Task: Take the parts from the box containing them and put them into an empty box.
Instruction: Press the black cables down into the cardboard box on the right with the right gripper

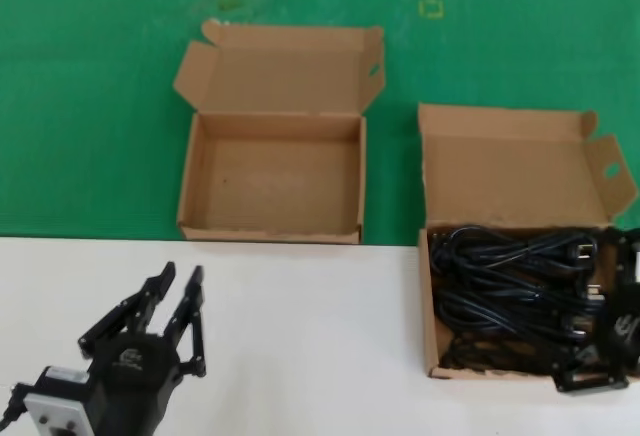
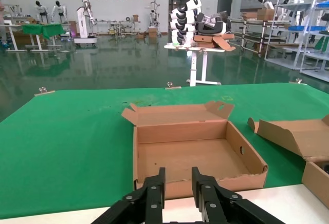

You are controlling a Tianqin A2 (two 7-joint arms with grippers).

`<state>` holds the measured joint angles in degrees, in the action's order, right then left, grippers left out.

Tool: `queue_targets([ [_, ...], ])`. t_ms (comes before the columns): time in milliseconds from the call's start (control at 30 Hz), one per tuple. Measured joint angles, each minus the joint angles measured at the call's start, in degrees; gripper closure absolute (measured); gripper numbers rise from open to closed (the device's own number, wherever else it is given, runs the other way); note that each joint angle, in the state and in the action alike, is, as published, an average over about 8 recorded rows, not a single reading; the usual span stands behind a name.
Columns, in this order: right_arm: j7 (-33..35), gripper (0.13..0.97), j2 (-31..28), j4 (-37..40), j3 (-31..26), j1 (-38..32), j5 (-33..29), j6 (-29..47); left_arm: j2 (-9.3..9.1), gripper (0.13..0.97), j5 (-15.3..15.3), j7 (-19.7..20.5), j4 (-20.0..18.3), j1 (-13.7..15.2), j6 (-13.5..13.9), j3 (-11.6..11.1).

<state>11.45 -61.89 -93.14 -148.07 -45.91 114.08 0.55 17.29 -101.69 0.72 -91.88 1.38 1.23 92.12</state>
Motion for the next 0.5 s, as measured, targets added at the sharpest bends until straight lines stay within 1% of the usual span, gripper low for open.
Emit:
queue_targets([
  [100, -4.68, 0.129, 0.04, 1.36, -2.83, -4.34, -6.68, 3.82, 0.0, 0.815, 0.0, 0.0, 0.0, 0.0, 0.0, 0.0],
  [200, -10.06, 0.129, 0.97, 2.87, -3.36, -7.15, -14.32, 8.43, 0.0, 0.857, 0.0, 0.0, 0.0, 0.0, 0.0, 0.0],
  [267, -13.29, 0.131, 2.03, 3.95, -2.34, -8.02, -19.22, 11.62, 0.0, 0.886, 0.01, 0.0, 0.0, 0.0, 0.0, 0.0],
  [367, -16.31, 0.133, 4.03, 5.67, 0.47, -8.18, -24.97, 15.92, 0.0, 0.898, 0.01, 0.0, 0.0, 0.0, 0.0, 0.0],
  [500, -17.36, 0.136, 7.1, 8.31, 4.84, -7.81, -29.64, 20.76, 0.0, 0.922, 0.01, 0.0, 0.0, 0.0, 0.0, 0.0],
])
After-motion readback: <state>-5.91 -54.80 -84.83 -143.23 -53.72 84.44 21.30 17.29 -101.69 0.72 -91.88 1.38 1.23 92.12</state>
